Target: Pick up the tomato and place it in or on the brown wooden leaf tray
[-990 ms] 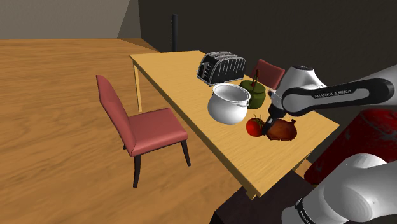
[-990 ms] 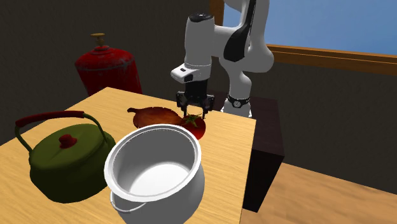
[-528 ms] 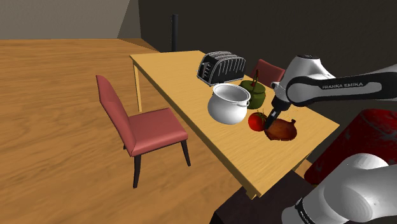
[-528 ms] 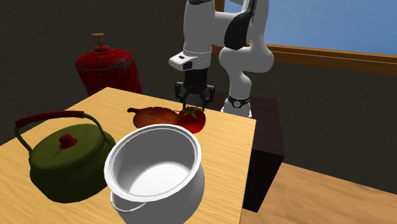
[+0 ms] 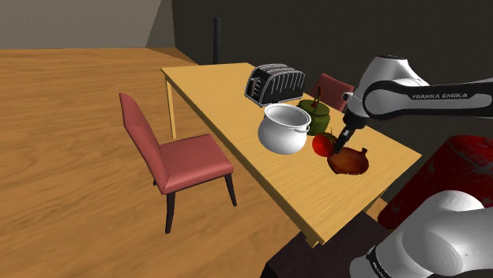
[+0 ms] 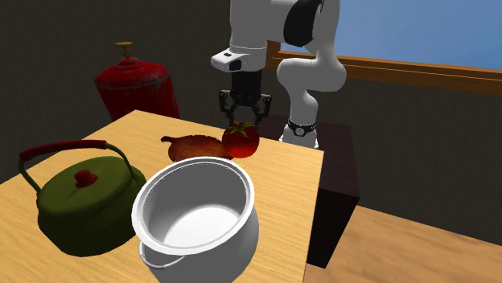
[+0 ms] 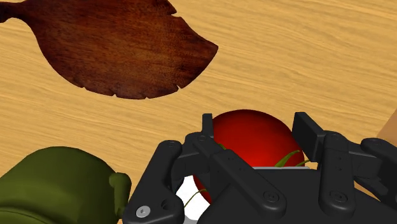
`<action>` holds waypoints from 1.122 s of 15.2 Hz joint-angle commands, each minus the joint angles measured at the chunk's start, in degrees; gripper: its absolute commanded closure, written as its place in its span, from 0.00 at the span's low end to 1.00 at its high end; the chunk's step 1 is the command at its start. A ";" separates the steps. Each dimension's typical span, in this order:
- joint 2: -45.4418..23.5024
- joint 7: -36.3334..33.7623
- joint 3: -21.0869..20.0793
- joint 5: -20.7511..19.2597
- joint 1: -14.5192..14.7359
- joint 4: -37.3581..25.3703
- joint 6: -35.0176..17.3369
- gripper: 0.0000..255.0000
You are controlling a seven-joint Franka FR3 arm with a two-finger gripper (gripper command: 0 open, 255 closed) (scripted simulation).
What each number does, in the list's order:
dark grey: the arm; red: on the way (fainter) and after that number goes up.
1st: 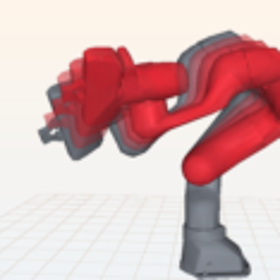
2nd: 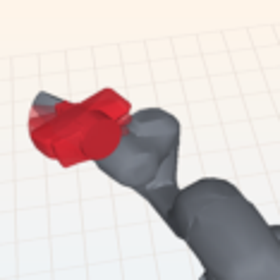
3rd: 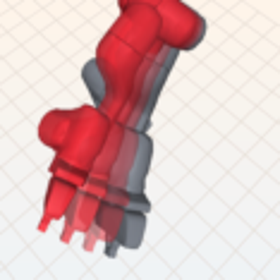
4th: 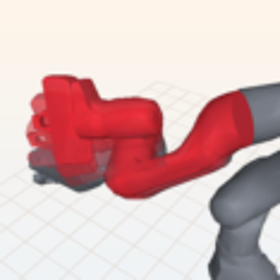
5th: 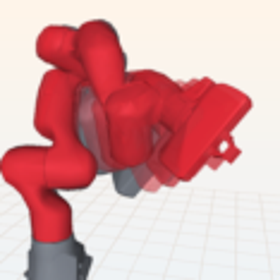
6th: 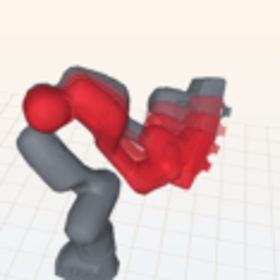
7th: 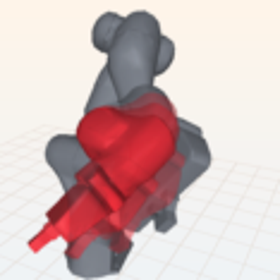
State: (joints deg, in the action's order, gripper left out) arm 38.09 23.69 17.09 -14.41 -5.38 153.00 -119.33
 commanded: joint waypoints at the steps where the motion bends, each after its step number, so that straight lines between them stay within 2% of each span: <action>1: -0.05 2.37 1.85 -0.97 -1.10 -0.89 0.52 1.00; 9: -2.98 14.52 11.93 -5.06 -5.46 -6.38 1.19 1.00; 15: -8.06 23.93 19.95 -5.76 -6.42 -13.09 1.09 1.00; 17: -9.05 25.05 21.19 -5.76 -6.37 -13.42 0.22 1.00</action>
State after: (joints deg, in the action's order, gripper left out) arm 29.65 47.99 37.54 -20.15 -11.78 139.83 -118.58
